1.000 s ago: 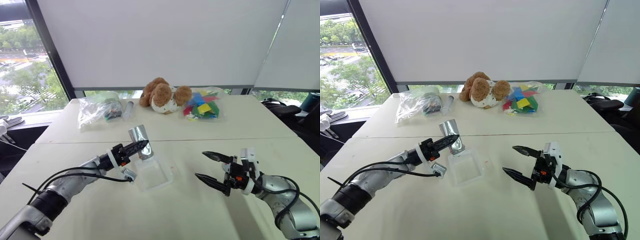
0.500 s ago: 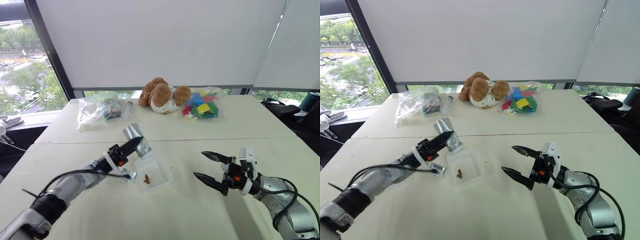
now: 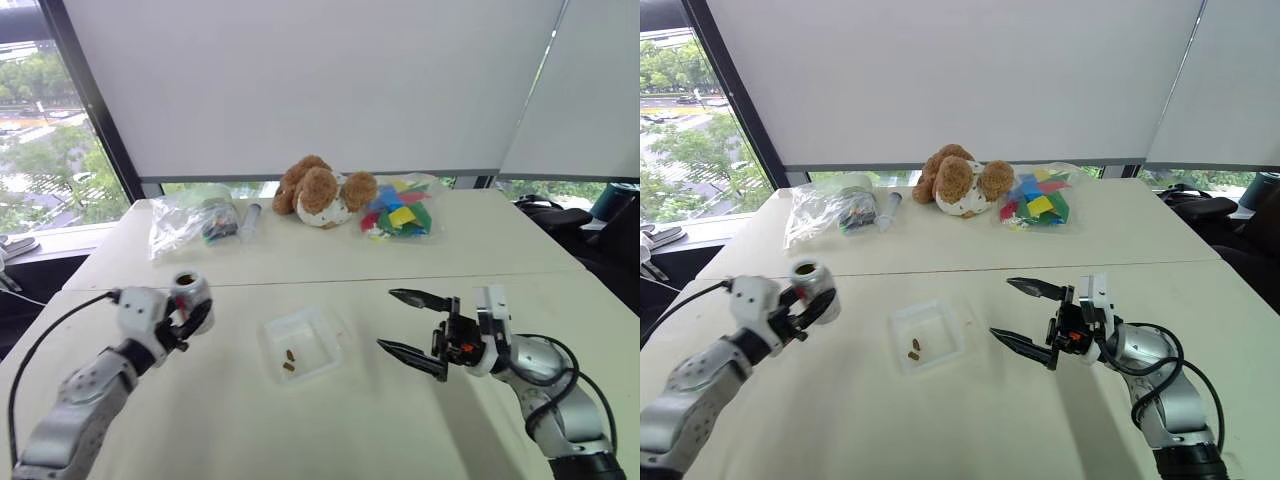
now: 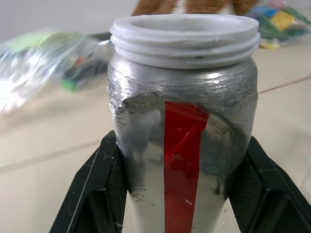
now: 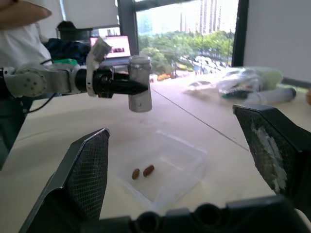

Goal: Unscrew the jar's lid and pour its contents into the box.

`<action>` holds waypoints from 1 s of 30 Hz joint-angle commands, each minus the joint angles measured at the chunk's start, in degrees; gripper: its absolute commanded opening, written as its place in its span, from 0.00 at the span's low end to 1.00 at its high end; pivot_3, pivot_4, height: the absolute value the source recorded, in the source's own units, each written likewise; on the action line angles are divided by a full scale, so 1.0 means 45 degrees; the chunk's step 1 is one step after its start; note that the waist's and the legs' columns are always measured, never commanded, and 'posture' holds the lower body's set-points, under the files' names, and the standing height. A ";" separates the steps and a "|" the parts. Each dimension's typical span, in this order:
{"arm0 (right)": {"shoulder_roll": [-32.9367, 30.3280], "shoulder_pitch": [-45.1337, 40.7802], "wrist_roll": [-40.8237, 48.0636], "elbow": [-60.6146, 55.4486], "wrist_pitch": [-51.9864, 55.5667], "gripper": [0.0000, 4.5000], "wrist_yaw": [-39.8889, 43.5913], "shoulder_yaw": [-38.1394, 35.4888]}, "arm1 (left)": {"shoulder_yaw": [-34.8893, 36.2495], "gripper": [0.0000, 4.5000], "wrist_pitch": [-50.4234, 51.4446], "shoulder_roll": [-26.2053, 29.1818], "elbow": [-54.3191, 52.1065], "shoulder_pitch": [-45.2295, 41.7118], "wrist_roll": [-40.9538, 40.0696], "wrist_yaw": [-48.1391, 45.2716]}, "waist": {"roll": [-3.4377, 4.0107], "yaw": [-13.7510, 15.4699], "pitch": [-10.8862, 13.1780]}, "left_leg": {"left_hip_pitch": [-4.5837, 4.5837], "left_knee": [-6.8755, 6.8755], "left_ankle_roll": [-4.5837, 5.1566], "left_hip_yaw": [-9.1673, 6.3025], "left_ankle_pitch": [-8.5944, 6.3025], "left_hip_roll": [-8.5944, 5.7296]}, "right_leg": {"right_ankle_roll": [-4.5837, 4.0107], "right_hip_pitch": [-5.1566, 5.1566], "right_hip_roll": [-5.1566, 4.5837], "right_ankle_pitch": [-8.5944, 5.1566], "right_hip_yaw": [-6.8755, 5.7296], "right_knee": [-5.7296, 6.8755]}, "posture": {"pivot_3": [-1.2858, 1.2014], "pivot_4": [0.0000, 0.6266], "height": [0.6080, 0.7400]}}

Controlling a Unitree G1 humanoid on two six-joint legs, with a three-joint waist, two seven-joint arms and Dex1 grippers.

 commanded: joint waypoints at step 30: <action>-0.0463 0.0522 0.0328 0.0198 -0.0553 1.00 0.0747 -0.0449 | 0.3897 0.99 -0.1999 -0.2246 0.3157 0.1418 0.1949 -0.0558 | -0.0031 0.0265 -0.0022 | 0.0005 -0.0003 -0.0004 0.0006 -0.0003 -0.0006 | -0.0005 0.0008 -0.0011 0.0003 0.0004 -0.0022 | 0.52 0.24 1.00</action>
